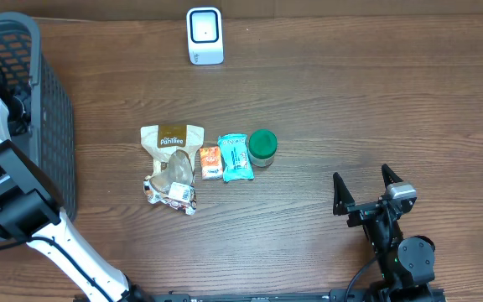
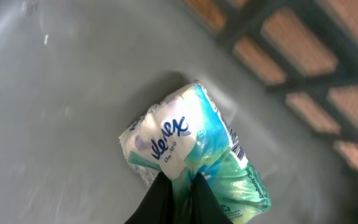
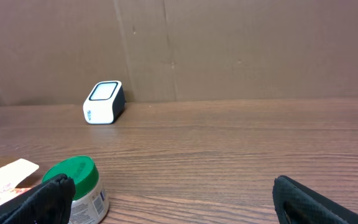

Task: Scan the item barcode
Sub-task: 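Carry the Kleenex pack over the items and set it right of the jar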

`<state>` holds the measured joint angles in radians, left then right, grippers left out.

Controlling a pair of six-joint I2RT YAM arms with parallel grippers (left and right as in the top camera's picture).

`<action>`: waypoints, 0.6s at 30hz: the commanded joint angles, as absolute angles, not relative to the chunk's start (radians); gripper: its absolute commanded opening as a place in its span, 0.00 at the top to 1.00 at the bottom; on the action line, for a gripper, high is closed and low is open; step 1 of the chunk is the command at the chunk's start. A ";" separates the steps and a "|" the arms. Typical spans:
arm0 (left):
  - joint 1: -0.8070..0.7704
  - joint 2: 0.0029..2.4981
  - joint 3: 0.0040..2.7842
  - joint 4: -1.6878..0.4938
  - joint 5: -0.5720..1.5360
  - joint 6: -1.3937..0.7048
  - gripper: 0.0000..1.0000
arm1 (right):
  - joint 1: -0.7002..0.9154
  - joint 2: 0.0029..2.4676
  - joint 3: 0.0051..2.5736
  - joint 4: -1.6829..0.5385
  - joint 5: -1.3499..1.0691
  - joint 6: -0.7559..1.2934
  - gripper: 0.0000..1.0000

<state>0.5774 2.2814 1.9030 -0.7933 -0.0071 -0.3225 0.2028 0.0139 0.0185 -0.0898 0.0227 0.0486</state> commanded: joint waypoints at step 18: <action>0.519 1.594 1.882 -1.029 0.036 -0.310 0.96 | 0.202 0.003 0.008 -0.083 0.018 0.044 0.00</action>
<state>0.5594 1.6661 1.8725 -0.9951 -0.0029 -0.3225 0.2028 0.0139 0.0185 -0.0887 0.0227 0.0486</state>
